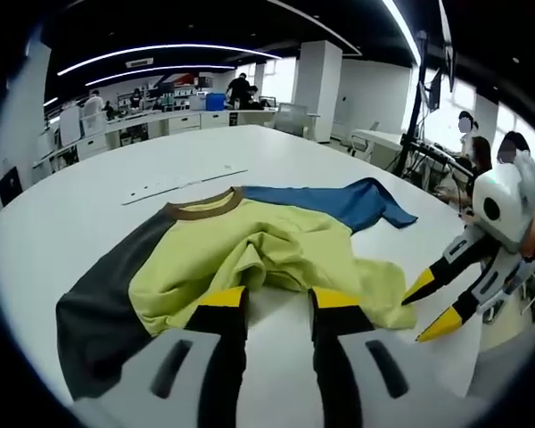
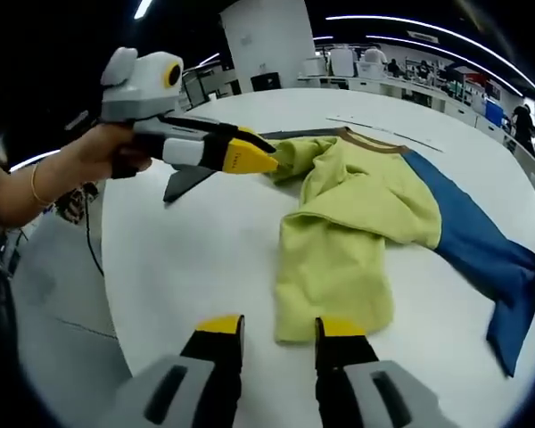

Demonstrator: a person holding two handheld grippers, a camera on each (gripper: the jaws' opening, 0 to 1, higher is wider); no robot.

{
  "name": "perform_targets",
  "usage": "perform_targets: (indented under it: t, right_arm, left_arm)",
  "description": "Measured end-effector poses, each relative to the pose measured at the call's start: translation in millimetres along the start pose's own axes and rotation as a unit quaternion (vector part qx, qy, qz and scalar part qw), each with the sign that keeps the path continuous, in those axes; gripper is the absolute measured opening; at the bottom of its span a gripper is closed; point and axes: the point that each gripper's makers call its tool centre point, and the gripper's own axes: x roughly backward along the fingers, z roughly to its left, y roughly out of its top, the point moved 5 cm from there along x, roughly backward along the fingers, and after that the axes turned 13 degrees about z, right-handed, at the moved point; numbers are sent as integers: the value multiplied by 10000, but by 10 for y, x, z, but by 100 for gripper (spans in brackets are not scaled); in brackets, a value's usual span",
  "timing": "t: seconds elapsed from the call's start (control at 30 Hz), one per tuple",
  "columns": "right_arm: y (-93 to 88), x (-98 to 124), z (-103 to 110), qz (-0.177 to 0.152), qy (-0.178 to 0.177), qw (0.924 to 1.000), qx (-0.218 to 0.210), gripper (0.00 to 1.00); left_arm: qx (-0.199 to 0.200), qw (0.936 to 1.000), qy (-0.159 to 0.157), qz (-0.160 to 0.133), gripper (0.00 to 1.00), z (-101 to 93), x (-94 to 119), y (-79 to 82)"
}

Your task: Fold the garment on the visible template until the final outline fits inside the template.

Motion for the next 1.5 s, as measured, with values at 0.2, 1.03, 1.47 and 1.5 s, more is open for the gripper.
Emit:
perform_targets:
  t: [0.2,1.03,1.47,1.5]
  right_arm:
    - [-17,-9,-35,-30,-224,9997,82,22]
    - [-2,-39,-86,96,-942,9953,-216,0]
    - [68,357,-87,-447,-616,9928,-929,0]
    - [76,401,-94,-491,-617,9923,-957,0]
  left_arm:
    - [89,9998,168,35,21,83,-150,4]
    - [103,9992,316,237,2,216,-159,-13]
    - [-13,9994,282,194,1,178,298,-97]
    - [-30,9994,280,199,1,174,331,-109]
